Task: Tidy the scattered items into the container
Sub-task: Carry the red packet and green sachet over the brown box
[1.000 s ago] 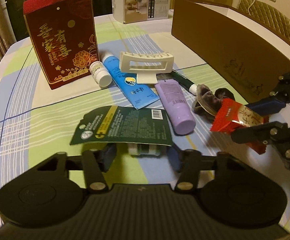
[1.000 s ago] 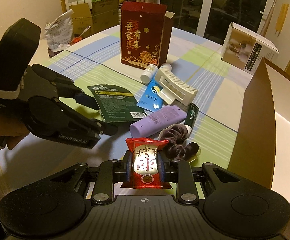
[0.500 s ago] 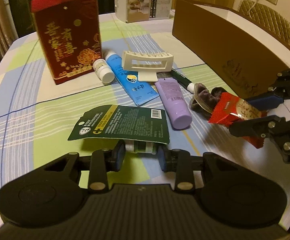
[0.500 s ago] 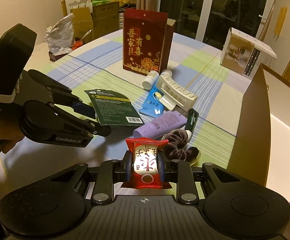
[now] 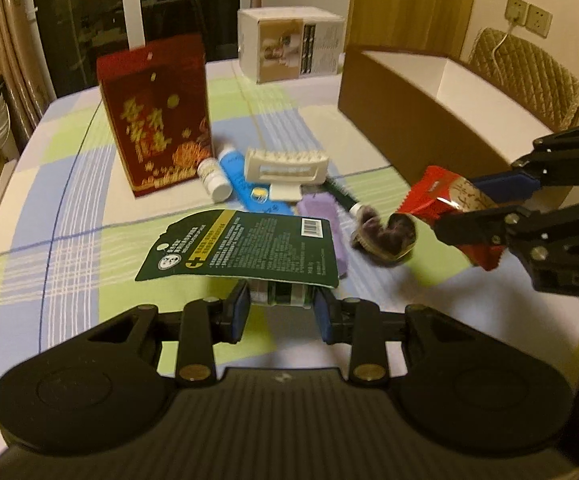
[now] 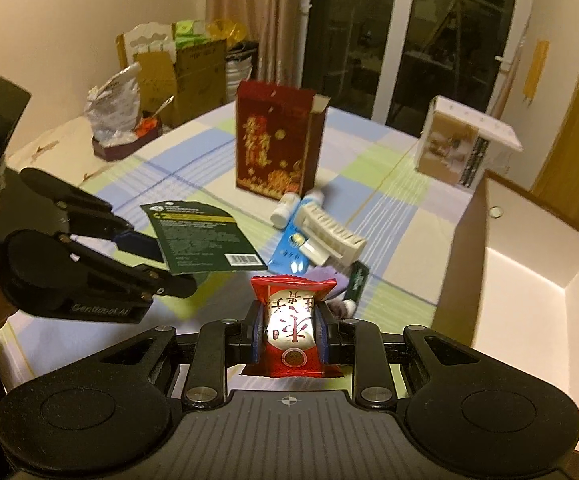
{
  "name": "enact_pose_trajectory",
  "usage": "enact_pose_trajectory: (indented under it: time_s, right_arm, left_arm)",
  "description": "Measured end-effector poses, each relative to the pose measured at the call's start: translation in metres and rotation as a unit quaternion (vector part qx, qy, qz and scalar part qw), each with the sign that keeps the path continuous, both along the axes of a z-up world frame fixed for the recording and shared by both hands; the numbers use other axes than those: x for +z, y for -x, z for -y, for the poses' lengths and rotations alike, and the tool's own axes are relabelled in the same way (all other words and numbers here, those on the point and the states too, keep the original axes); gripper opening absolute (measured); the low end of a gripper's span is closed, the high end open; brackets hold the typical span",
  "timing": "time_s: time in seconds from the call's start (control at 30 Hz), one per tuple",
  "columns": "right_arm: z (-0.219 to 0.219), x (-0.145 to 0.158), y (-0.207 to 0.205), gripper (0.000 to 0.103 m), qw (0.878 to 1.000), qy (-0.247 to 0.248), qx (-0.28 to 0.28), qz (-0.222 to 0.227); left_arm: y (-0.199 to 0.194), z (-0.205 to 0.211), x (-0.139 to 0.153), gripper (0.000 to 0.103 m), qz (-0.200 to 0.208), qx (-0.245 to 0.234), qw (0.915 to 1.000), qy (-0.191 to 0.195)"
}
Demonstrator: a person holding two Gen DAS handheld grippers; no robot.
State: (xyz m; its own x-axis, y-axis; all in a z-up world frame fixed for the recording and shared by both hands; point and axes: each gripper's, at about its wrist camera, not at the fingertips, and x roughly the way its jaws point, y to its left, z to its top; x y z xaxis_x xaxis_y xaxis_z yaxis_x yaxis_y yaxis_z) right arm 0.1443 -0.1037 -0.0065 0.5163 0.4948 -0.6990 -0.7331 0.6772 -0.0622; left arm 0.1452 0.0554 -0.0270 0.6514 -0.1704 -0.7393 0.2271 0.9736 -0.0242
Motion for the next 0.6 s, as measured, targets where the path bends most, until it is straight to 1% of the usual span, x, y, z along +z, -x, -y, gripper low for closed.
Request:
enact_pose_trajectory:
  time_s: [0.27,0.43,0.6]
  right_arm:
    - [0.038,0.035,-0.003,0.028,0.998,-0.022,-0.046,0.021]
    - [0.074,0.053,-0.008,0.028,0.996,-0.022,-0.083,0.038]
    - [0.113,0.065,-0.018,0.028,0.991,-0.020,-0.124,0.047]
  left_arm:
    - [0.001,0.033,0.038,0.029,0.028,-0.029,0.9992,0.002]
    - [-0.004,0.067,0.058,0.029,0.044,-0.059,0.9973,0.006]
    - [-0.011,0.103,0.072,0.029,0.055,-0.091,0.9943,0.010]
